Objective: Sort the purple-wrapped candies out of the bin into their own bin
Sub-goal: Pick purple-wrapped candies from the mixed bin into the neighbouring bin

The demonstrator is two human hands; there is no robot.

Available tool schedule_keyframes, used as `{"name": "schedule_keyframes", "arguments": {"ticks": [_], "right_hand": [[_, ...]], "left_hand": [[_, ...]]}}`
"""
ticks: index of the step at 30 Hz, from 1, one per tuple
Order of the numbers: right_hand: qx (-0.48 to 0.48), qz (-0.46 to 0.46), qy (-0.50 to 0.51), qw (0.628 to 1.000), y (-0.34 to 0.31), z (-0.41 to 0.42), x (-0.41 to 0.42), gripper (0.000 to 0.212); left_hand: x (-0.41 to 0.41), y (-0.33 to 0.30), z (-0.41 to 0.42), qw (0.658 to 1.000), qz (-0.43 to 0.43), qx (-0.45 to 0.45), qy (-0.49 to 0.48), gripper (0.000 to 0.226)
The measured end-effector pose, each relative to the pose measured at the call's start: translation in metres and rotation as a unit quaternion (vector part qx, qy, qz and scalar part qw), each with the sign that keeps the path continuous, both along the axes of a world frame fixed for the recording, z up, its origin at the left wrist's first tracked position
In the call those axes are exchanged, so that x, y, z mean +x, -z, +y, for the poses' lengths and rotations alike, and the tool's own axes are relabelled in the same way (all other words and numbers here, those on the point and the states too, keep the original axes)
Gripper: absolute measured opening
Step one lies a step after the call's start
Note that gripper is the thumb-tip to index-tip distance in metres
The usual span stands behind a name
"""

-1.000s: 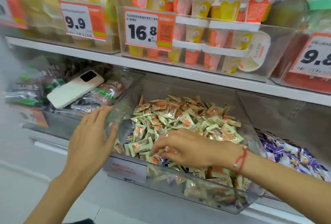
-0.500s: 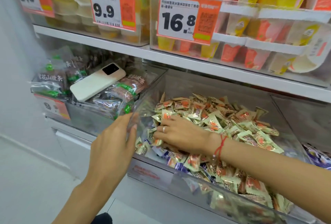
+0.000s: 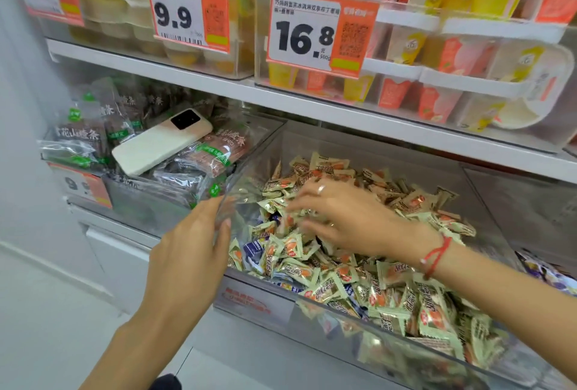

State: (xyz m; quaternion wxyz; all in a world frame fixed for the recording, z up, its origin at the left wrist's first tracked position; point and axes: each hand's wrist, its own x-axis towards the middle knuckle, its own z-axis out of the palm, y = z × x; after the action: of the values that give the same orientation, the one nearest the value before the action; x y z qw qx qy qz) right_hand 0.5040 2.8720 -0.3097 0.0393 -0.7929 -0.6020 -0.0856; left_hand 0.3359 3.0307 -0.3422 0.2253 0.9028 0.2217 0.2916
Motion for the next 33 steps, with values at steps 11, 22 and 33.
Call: {"name": "schedule_keyframes", "arguments": {"ticks": [11,22,33], "right_hand": [[-0.152,-0.005,-0.082,0.985,0.054,0.036,-0.026,0.08],[-0.087,0.136,-0.018,0.987,0.045,0.039,-0.016,0.046],[0.048,0.156,0.126,0.979,0.003,-0.06,-0.003,0.022]], "left_hand": [[0.001,0.002,0.001,1.0,-0.01,0.001,0.009,0.029],[0.0,0.006,0.004,1.0,-0.02,0.011,0.019,0.031],[0.022,-0.014,-0.018,0.964,-0.106,0.19,0.156,0.036]]}}
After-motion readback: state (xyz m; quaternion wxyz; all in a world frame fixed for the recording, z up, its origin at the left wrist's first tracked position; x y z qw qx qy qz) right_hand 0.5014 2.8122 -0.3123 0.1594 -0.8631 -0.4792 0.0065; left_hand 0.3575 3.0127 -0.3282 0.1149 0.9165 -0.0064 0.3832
